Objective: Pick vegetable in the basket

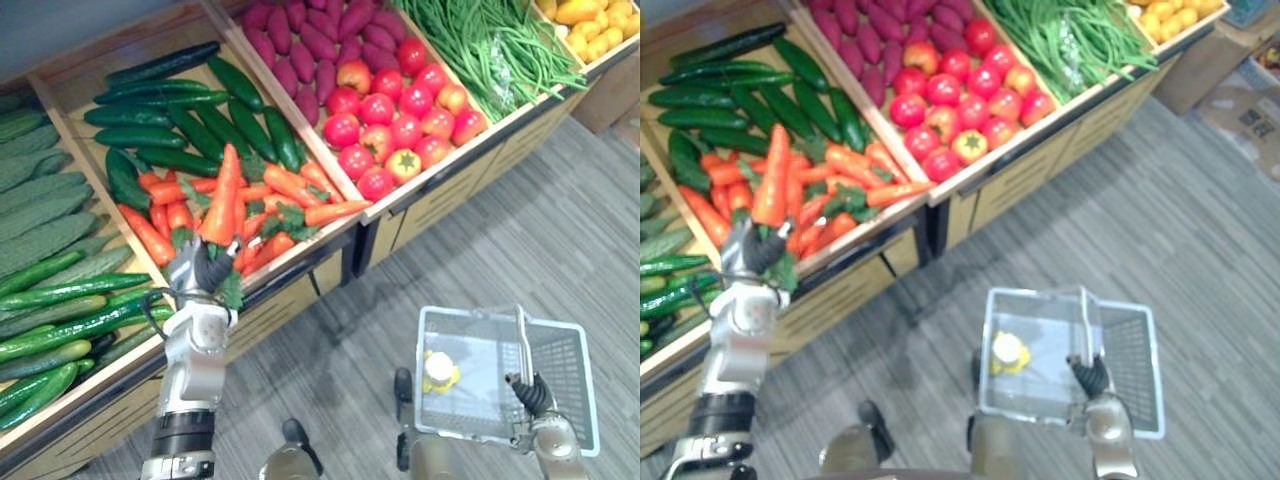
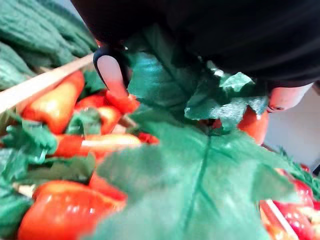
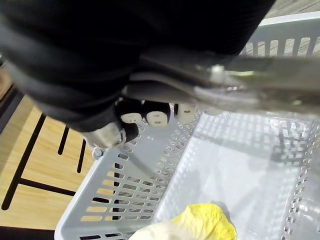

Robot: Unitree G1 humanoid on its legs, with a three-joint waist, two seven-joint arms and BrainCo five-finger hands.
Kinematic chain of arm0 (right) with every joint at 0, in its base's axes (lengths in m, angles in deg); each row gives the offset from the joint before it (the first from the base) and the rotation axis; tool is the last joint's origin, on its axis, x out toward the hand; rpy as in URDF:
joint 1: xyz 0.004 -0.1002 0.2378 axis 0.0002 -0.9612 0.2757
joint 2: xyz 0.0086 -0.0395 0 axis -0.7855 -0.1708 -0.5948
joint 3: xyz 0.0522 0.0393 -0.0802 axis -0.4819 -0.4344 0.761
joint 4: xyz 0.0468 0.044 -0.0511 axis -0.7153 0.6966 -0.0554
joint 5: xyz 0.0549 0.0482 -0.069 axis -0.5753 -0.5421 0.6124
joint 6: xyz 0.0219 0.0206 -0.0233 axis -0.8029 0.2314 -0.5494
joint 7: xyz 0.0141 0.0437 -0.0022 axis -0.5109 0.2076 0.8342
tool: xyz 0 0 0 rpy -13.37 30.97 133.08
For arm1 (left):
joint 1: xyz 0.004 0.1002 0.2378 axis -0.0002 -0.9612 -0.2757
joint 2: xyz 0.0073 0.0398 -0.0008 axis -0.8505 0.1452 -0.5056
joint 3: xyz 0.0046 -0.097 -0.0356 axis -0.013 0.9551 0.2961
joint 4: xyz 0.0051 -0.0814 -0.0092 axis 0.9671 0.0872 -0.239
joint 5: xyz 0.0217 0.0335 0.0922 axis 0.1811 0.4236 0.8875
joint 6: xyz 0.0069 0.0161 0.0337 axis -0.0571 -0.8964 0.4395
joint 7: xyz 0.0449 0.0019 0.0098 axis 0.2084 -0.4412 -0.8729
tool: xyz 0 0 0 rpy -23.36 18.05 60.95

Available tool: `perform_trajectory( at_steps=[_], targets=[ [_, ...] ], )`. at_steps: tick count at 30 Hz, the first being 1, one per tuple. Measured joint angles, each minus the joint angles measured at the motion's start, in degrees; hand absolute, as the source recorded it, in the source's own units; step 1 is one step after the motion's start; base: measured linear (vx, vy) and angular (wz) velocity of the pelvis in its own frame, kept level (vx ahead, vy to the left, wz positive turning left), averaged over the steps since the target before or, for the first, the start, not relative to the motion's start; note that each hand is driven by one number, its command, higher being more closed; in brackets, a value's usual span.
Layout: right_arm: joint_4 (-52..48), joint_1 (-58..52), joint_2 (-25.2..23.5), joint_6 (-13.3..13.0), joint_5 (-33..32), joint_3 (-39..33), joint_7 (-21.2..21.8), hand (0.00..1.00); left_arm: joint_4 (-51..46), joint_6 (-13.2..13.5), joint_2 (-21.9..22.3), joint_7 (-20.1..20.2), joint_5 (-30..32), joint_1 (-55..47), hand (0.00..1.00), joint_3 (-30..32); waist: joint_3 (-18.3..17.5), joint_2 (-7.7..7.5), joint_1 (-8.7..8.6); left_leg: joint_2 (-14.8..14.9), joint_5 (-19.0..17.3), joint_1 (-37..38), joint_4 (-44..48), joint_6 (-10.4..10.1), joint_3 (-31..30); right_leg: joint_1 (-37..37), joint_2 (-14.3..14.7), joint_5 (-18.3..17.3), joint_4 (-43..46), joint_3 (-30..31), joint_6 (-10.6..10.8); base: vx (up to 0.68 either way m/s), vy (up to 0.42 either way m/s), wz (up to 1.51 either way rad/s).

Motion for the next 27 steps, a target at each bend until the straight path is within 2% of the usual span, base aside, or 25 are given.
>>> perform_trajectory(
  at_steps=[4,16,19,24,27],
  targets=[
    [0.26,-0.01,0.00,0.00,0.07,-0.08,0.00,1.00,-2.28,-0.09,0.47,-1.68,0.00,-2.27,1.00,0.89,-0.01,0.00,-0.04,-0.59,0.08,0.51,-0.11,0.13,-0.13,0.50,-0.43,0.00,0.06,0.02,0.01,-0.05,-0.036,0.02],
    [0.51,-0.09,-1.40,0.03,0.58,-1.90,0.03,1.00,-7.02,-0.10,5.47,-3.98,-0.17,-5.03,1.00,2.77,-0.32,0.21,0.06,-0.93,0.33,1.03,-0.11,0.46,-1.45,1.72,-0.84,0.00,0.27,-0.90,0.02,-0.04,-0.040,0.05],
    [0.70,-0.12,-1.87,0.03,2.08,-2.03,0.02,1.00,-8.73,0.01,6.87,-4.22,-0.15,-6.34,1.00,2.41,-1.57,0.27,0.03,-0.99,0.34,1.12,-0.15,0.46,-1.45,1.78,-0.85,0.00,0.25,-0.89,0.02,-0.02,-0.040,0.00],
    [1.00,0.19,-1.84,0.03,2.27,-2.16,-0.02,1.00,-11.14,0.49,7.12,-4.15,-0.10,-8.38,1.00,-1.94,-2.80,0.21,0.02,-1.14,0.33,2.41,-0.27,0.47,-1.57,3.07,-0.98,-0.01,0.17,-0.89,0.03,-0.03,-0.033,0.00],
    [1.59,1.01,-1.60,0.07,2.29,-2.80,-0.10,1.00,-13.37,2.64,7.16,-3.69,-0.05,-10.08,1.00,-5.36,-3.29,0.32,0.00,-1.62,0.32,3.10,-0.44,0.49,-1.74,3.67,-1.39,-0.02,0.15,-0.80,0.07,-0.05,-0.026,0.00]
  ],
)
